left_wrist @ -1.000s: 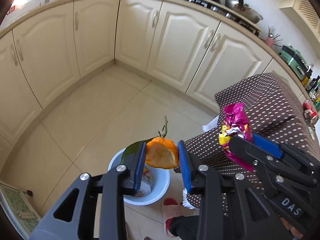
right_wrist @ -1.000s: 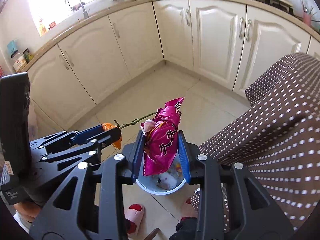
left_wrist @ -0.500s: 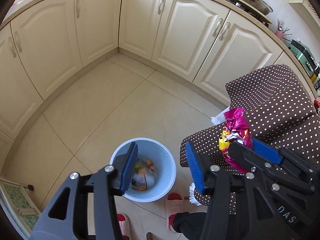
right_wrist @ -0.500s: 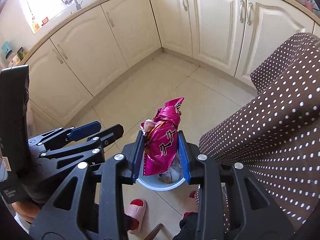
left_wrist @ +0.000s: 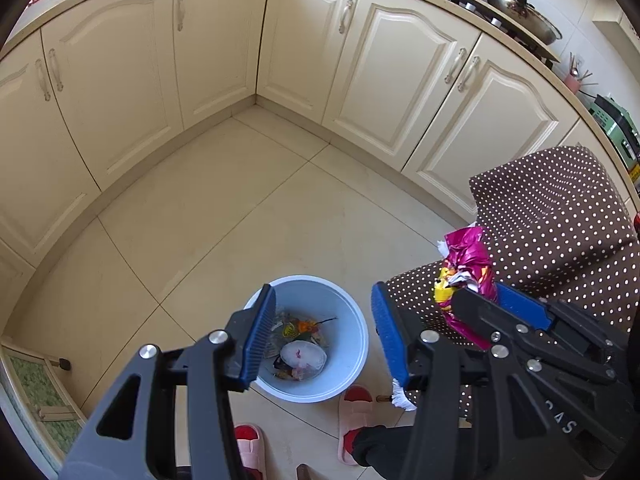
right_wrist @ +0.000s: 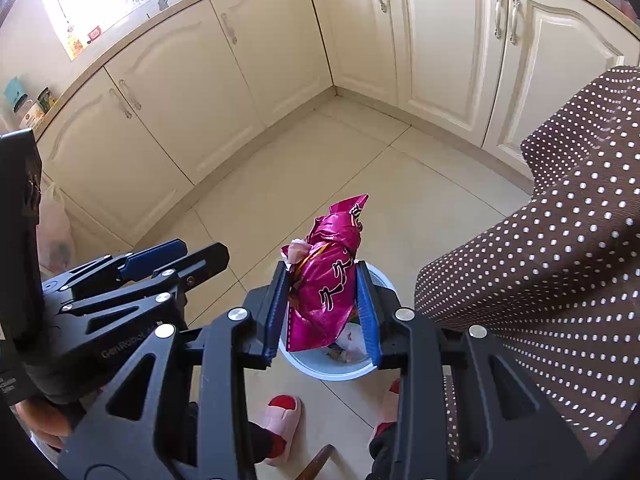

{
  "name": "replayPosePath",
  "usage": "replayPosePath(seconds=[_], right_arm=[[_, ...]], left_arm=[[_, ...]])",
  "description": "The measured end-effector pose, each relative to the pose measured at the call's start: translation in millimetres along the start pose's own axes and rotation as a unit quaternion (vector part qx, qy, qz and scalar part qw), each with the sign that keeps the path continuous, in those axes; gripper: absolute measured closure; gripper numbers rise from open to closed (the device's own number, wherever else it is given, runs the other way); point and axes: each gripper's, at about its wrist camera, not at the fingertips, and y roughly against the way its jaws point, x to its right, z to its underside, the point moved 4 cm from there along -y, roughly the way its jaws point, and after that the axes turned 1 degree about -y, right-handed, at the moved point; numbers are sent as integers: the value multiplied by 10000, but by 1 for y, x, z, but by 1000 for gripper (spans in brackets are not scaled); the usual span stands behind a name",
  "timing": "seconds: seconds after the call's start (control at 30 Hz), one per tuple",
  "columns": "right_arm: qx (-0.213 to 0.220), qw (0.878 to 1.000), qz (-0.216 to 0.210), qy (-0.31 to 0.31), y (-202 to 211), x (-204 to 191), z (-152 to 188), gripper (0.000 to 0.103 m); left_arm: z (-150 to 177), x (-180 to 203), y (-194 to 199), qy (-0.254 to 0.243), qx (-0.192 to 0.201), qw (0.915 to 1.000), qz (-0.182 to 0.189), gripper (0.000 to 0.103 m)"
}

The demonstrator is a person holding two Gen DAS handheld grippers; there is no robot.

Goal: Collect trash
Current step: 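Open the right tool to drop the pink wrapper into the bucket, then return to the table and reach the left tool to the white snack packet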

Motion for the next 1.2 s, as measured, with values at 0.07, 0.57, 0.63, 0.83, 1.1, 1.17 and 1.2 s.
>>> replayPosePath(seconds=[0.07,0.57,0.63,0.83,1.1,1.17,1.2], right_arm=[[-16,10000,-37,22,-3,-3,0,70],[4,10000,-65,56,-15,-19,-9,53],[4,10000,-59,67,-13,-19,-9,53],[99,9999,-15,86,4,-10,-9,53],[602,9981,106,88,70,10,-15,52],[767,9968,213,59,92,20,-16,52],[878,9957,280,22,105,28,-17,51]], left_arm=[[-1,-4,0,22,5,10000,-14,54],[-2,-33,9,250,36,9996,-128,54],[-3,-31,10,245,42,9996,-109,54],[-6,-17,22,136,117,9998,-63,54],[-15,35,65,-246,493,9984,124,50],[-17,53,76,-382,604,9973,181,50],[-19,68,83,-486,690,9962,209,50]])
